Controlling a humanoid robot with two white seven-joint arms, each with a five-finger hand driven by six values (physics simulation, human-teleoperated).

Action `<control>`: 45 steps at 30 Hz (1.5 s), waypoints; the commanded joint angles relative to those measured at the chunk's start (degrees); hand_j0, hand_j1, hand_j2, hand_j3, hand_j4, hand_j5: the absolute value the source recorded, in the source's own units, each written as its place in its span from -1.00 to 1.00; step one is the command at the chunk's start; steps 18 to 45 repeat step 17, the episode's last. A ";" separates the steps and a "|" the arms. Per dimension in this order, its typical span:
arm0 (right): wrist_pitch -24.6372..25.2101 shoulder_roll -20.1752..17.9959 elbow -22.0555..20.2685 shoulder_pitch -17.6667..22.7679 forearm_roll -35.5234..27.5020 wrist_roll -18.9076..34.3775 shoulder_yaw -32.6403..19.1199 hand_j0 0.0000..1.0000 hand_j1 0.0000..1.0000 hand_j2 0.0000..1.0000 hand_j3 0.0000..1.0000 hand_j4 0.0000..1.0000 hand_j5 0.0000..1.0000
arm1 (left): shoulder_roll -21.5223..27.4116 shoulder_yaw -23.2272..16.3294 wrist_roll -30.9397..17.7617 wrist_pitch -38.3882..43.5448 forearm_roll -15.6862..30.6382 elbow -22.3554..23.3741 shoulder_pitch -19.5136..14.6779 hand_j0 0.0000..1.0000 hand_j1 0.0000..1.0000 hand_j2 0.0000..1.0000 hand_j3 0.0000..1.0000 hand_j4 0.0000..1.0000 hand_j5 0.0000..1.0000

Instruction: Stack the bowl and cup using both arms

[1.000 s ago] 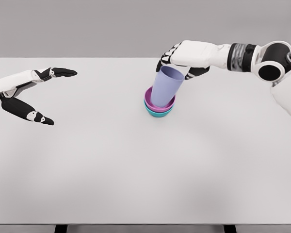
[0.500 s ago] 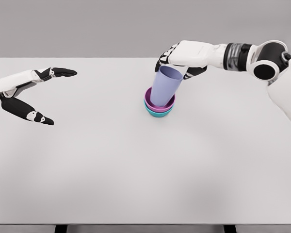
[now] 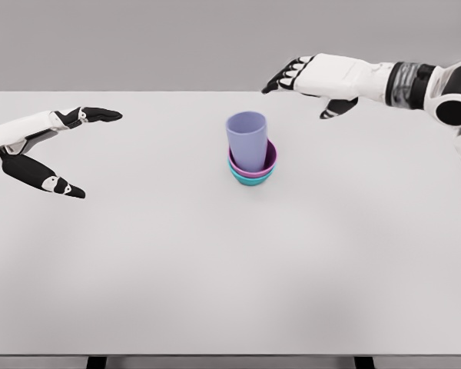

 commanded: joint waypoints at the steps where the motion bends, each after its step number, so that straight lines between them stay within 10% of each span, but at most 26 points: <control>1: 0.18 -5.66 -0.06 0.53 -0.67 -0.03 -4.33 0.99 0.99 0.99 0.99 0.99 0.99 | 0.11 0.06 0.01 0.13 0.48 -0.04 0.00 1.00 1.00 1.00 1.00 1.00 1.00; 9: 0.18 -8.83 -0.24 6.51 -1.03 -0.03 -5.66 0.99 0.99 0.99 0.99 0.99 0.99 | 0.02 0.85 0.01 0.13 -3.65 -0.04 1.32 1.00 1.00 1.00 1.00 1.00 1.00; 45: 0.18 -8.83 -0.24 6.60 -1.03 -0.03 -5.66 0.99 0.99 0.99 0.99 0.99 0.99 | 0.02 0.94 0.01 0.13 -3.73 -0.04 1.76 1.00 1.00 1.00 1.00 1.00 1.00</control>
